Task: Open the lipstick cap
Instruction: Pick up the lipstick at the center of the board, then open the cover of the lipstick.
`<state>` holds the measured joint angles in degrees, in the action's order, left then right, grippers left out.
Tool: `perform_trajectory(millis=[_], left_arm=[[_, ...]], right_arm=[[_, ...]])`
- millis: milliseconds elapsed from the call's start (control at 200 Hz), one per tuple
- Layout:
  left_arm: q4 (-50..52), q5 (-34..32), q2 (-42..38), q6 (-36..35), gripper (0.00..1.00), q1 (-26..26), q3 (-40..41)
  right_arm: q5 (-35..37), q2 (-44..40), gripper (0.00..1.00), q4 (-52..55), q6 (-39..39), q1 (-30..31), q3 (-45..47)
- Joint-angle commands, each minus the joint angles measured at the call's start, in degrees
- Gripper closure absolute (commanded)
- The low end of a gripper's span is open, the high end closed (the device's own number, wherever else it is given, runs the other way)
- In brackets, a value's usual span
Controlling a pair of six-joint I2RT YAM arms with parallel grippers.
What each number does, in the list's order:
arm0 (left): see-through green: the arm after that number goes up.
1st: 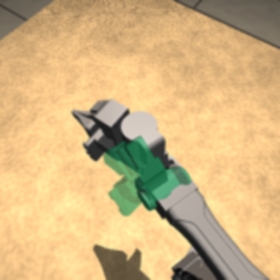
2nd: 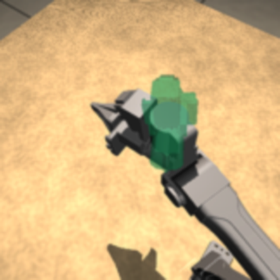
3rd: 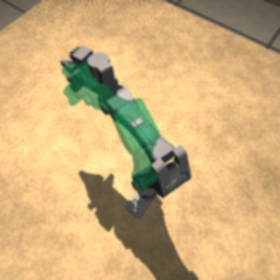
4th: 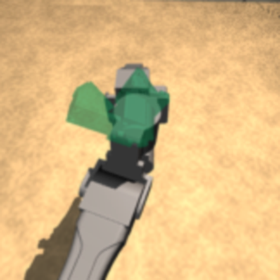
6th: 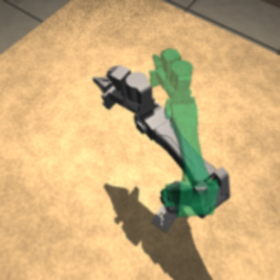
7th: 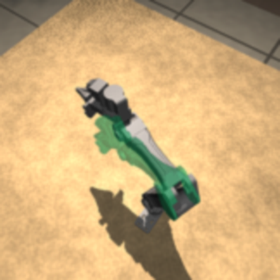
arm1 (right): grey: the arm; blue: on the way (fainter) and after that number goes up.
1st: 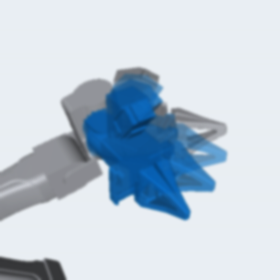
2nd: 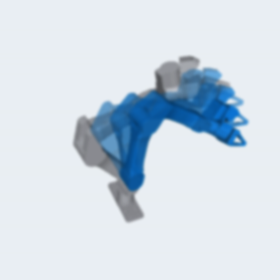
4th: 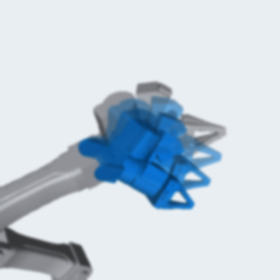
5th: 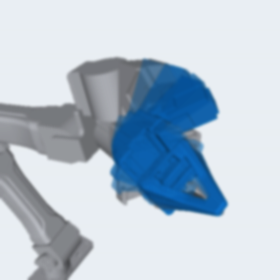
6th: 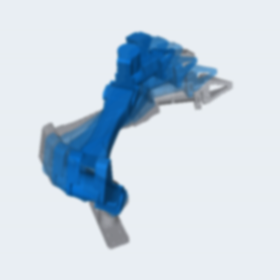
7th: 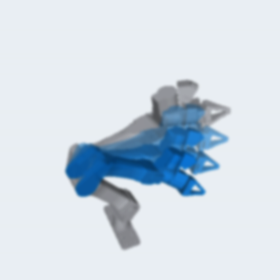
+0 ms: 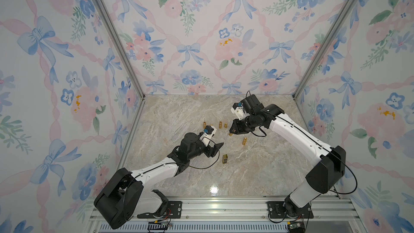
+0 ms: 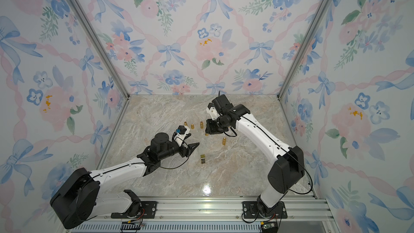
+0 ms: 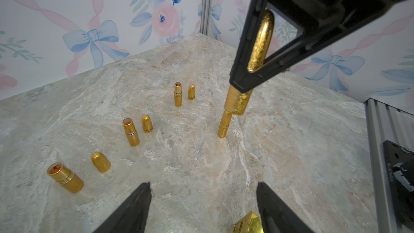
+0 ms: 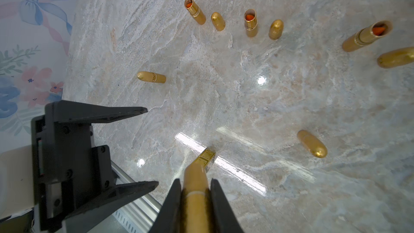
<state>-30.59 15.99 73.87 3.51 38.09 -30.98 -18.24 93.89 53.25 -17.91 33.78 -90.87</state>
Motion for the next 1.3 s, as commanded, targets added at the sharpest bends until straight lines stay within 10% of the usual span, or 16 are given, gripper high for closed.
perform_trajectory(millis=[0,1035,1295], left_arm=[[-2.9,5.4,2.4,-2.6,0.30,1.4,-3.0],[-7.4,5.9,7.3,-0.6,0.98,4.1,-6.1],[-7.3,3.0,5.9,0.3,1.00,4.1,-4.3]], right_arm=[[-6.1,-1.9,0.77,3.0,2.0,-0.2,1.3],[-9.5,-2.0,0.77,-0.3,0.4,0.0,4.5],[-5.4,-3.9,0.58,-1.0,-0.1,0.0,4.4]])
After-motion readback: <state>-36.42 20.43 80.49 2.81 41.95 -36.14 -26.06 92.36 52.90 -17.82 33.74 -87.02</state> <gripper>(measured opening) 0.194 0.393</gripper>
